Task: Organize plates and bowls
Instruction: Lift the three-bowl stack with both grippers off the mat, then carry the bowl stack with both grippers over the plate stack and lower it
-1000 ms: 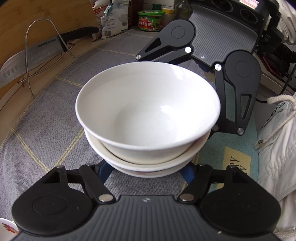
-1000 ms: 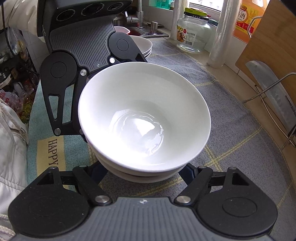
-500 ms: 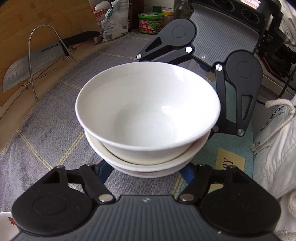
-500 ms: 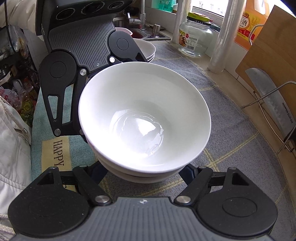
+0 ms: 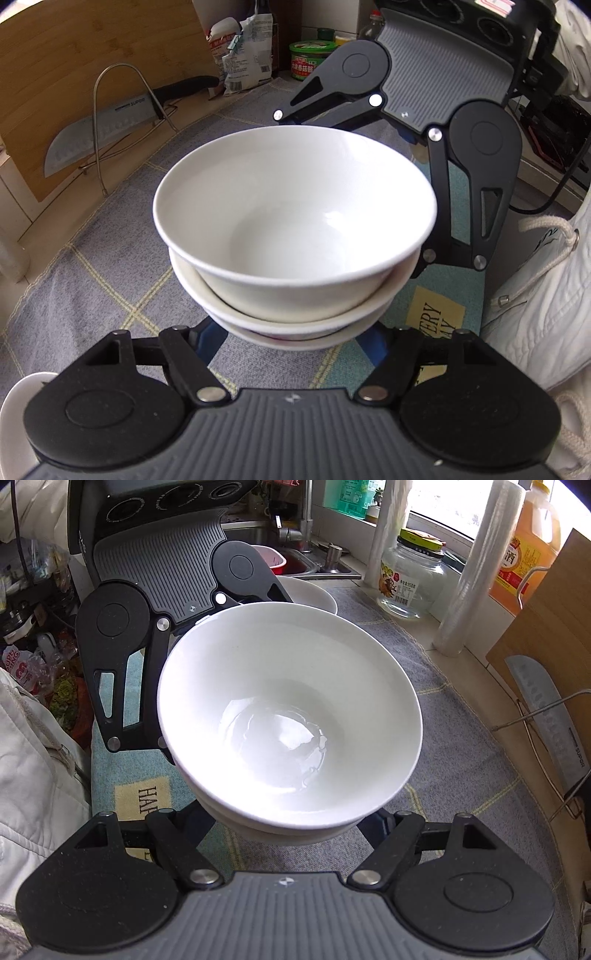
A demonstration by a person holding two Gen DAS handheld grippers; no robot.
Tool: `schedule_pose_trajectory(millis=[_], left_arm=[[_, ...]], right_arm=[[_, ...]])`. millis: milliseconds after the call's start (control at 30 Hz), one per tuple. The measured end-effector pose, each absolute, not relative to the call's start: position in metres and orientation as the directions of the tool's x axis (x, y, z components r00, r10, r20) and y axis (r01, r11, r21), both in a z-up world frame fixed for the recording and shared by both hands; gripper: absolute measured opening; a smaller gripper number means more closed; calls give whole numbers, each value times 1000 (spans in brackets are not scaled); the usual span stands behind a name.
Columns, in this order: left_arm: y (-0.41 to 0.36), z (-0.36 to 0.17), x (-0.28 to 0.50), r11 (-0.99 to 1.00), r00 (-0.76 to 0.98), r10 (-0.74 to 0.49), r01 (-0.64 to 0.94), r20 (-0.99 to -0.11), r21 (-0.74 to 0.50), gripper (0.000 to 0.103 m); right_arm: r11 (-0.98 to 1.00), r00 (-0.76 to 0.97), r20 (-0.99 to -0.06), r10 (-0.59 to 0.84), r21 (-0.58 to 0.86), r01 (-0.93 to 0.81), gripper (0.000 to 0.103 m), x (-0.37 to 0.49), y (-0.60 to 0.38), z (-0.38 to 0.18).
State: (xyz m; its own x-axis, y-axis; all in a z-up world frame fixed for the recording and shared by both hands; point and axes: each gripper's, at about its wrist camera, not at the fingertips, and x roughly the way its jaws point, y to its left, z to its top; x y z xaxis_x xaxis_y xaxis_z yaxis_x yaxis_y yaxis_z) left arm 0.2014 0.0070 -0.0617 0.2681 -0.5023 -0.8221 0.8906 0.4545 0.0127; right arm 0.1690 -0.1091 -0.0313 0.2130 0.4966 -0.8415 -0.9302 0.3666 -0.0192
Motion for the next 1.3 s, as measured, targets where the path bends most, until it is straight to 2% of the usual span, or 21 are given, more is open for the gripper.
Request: schedule_pose_trajectory(millis=[733,1300], left_arm=[[106,-39,188,602,394,-432,796,-811,66,74],[163,-47,210,666,461,-382,738,-801,107,74]], right_arm=[[198,162,-825,541,-63,-978,84,190,-7,-17],[125,148,-829,540,-95,-988,84,218,61,-26]])
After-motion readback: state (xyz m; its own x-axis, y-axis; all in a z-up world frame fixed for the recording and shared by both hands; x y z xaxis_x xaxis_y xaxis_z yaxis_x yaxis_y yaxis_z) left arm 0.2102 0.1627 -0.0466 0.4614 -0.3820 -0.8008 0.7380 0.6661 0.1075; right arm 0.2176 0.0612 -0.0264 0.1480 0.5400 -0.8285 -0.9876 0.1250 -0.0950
